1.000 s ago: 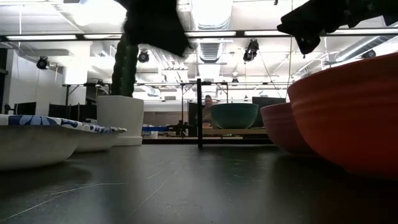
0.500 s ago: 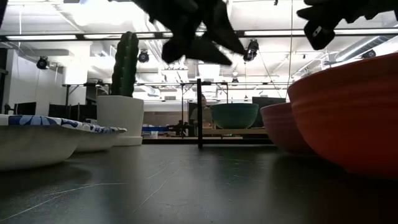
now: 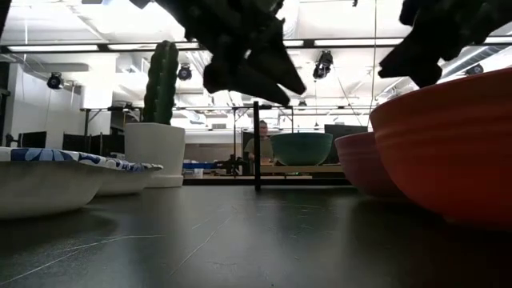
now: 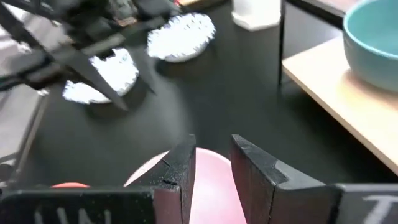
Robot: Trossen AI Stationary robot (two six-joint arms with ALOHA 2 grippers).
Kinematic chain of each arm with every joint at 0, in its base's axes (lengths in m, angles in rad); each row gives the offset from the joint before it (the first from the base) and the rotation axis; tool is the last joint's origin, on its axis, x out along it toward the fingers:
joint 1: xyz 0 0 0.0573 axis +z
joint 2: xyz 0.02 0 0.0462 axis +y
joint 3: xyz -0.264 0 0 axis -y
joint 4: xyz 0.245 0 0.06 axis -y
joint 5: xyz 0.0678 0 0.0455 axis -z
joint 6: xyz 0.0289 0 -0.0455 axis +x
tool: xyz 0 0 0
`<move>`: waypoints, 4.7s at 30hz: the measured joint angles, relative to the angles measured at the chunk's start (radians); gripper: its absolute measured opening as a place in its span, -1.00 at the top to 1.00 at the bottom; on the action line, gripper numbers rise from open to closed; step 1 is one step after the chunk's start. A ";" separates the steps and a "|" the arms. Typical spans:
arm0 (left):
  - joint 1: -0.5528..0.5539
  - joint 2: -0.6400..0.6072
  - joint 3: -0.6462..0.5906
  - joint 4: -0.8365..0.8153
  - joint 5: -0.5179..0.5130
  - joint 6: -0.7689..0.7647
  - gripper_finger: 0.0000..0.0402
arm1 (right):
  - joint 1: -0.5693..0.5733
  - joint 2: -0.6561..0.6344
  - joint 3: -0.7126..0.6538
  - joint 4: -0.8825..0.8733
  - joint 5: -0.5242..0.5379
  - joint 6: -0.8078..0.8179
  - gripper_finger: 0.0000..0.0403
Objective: Place and stack bowls onto a shelf
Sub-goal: Stack the pink bowl on top of the green bowl on the shelf
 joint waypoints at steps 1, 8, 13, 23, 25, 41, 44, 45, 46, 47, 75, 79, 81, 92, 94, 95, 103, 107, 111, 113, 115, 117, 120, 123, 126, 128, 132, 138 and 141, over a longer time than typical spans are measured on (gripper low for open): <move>-0.003 -0.006 0.000 -0.017 0.001 0.001 0.18 | -0.005 0.021 0.019 -0.014 0.002 0.005 0.56; -0.040 -0.049 0.000 -0.155 0.000 -0.003 0.18 | -0.027 0.204 0.174 -0.188 0.016 -0.034 0.56; -0.073 -0.074 0.000 -0.189 -0.002 0.016 0.18 | -0.034 0.317 0.280 -0.265 0.016 -0.077 0.56; -0.131 -0.111 0.000 -0.243 -0.015 0.015 0.18 | -0.034 0.447 0.410 -0.367 -0.016 -0.138 0.56; -0.150 -0.128 0.000 -0.279 -0.040 0.015 0.18 | -0.034 0.465 0.428 -0.369 -0.045 -0.165 0.56; -0.282 -0.312 -0.075 -0.523 -0.273 -0.064 0.18 | -0.092 0.673 0.633 -0.595 -0.249 -0.387 0.42; -0.282 -0.352 -0.125 -0.520 -0.299 -0.096 0.18 | -0.102 0.712 0.656 -0.635 -0.240 -0.461 0.29; -0.282 -0.366 -0.143 -0.517 -0.310 -0.106 0.18 | -0.107 0.725 0.656 -0.636 -0.239 -0.496 0.25; -0.282 -0.376 -0.158 -0.516 -0.324 -0.118 0.18 | -0.113 0.739 0.656 -0.637 -0.239 -0.529 0.22; -0.282 -0.385 -0.173 -0.517 -0.343 -0.130 0.18 | -0.121 0.757 0.655 -0.639 -0.238 -0.558 0.19; -0.280 -0.427 -0.296 -0.495 -0.455 -0.238 0.18 | -0.249 0.991 0.744 -0.736 -0.298 -0.570 0.95; -0.280 -0.427 -0.296 -0.495 -0.455 -0.243 0.18 | -0.250 0.967 0.825 -0.800 -0.295 -0.554 0.96; -0.280 -0.427 -0.296 -0.495 -0.455 -0.244 0.18 | -0.251 0.960 0.873 -0.838 -0.296 -0.544 0.96; -0.278 -0.426 -0.296 -0.495 -0.456 -0.238 0.18 | -0.322 0.935 1.177 -1.014 -0.300 -0.468 0.96; -0.278 -0.426 -0.296 -0.495 -0.457 -0.237 0.18 | -0.345 0.935 1.226 -1.021 -0.300 -0.469 0.96; -0.278 -0.426 -0.296 -0.495 -0.457 -0.236 0.18 | -0.359 0.935 1.249 -1.023 -0.300 -0.468 0.96; -0.278 -0.426 -0.296 -0.495 -0.457 -0.228 0.18 | -0.557 0.962 1.407 -1.064 -0.301 -0.442 0.96; -0.278 -0.426 -0.296 -0.495 -0.457 -0.220 0.18 | -0.706 1.001 1.444 -1.084 -0.393 -0.456 0.96; -0.278 -0.426 -0.296 -0.495 -0.457 -0.215 0.18 | -0.849 1.057 1.444 -1.075 -0.522 -0.483 0.96; -0.278 -0.426 -0.296 -0.495 -0.457 -0.210 0.18 | -0.912 1.093 1.441 -1.072 -0.534 -0.483 0.96; -0.278 -0.426 -0.296 -0.495 -0.457 -0.210 0.18 | -0.963 1.131 1.441 -1.073 -0.543 -0.483 0.96; -0.278 -0.426 -0.296 -0.495 -0.457 -0.210 0.18 | -1.013 1.164 1.446 -1.076 -0.574 -0.482 0.96; -0.278 -0.426 -0.296 -0.495 -0.457 -0.211 0.18 | -1.068 1.203 1.452 -1.066 -0.606 -0.473 0.96; -0.278 -0.426 -0.296 -0.495 -0.457 -0.212 0.18 | -1.102 1.231 1.453 -1.065 -0.610 -0.482 0.96; -0.278 -0.426 -0.296 -0.495 -0.457 -0.213 0.18 | -1.116 1.243 1.453 -1.065 -0.615 -0.495 0.96; -0.278 -0.426 -0.296 -0.495 -0.457 -0.212 0.18 | -1.117 1.246 1.453 -1.062 -0.619 -0.498 0.96; -0.276 -0.426 -0.296 -0.495 -0.457 -0.211 0.18 | -1.114 1.251 1.453 -1.062 -0.627 -0.493 0.96; -0.265 -0.426 -0.296 -0.495 -0.457 -0.210 0.18 | -1.089 1.250 1.453 -1.055 -0.640 -0.476 0.96; -0.260 -0.426 -0.296 -0.495 -0.457 -0.210 0.18 | -1.081 1.250 1.453 -1.051 -0.641 -0.462 0.96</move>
